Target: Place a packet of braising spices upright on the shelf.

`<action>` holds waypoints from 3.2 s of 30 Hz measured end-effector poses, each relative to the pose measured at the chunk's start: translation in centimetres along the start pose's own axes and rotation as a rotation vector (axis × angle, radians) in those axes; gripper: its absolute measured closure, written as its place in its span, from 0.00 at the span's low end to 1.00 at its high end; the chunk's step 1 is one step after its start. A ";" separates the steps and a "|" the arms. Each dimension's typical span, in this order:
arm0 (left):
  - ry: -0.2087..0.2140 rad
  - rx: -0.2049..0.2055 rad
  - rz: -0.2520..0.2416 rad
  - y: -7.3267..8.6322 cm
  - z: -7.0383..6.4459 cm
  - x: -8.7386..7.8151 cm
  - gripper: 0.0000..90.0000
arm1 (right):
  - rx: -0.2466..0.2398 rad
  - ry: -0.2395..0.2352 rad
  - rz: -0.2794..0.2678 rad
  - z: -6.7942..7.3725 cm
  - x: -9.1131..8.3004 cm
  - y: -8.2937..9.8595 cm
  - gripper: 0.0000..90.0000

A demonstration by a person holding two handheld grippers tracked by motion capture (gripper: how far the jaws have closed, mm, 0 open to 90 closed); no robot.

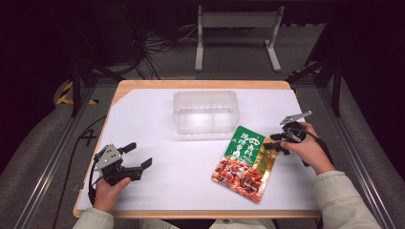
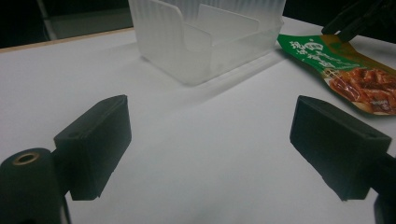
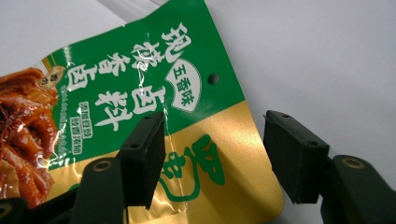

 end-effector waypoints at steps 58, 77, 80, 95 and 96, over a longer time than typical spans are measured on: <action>0.008 -0.006 0.015 0.2 -0.1 0.3 0.15 | -0.017 -0.078 -0.047 5.9 -4.8 -2.7 1.00; 0.009 -0.001 0.012 0.1 -0.2 0.4 0.15 | -0.098 -0.272 -0.145 13.3 -9.9 -6.3 1.00; 0.010 -0.003 0.012 0.1 -0.2 0.3 0.15 | -0.109 -0.295 -0.157 14.1 -10.4 -6.6 1.00; 0.007 0.004 0.011 0.0 -0.2 0.4 0.15 | -0.117 -0.252 -0.212 14.0 -12.0 -8.4 1.00; 0.007 0.004 0.011 0.0 -0.2 0.4 0.15 | -0.113 -0.251 -0.220 13.9 -12.2 -8.6 1.00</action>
Point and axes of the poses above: each handheld gripper's, and its own axes: x roughly forward along the jaws, y roughly out of its underside, z roughly to its left, the point moved 9 cm from there along x, roughly forward along the jaws, and after that the axes turned 7 degrees about -y, right-handed, at the moved point
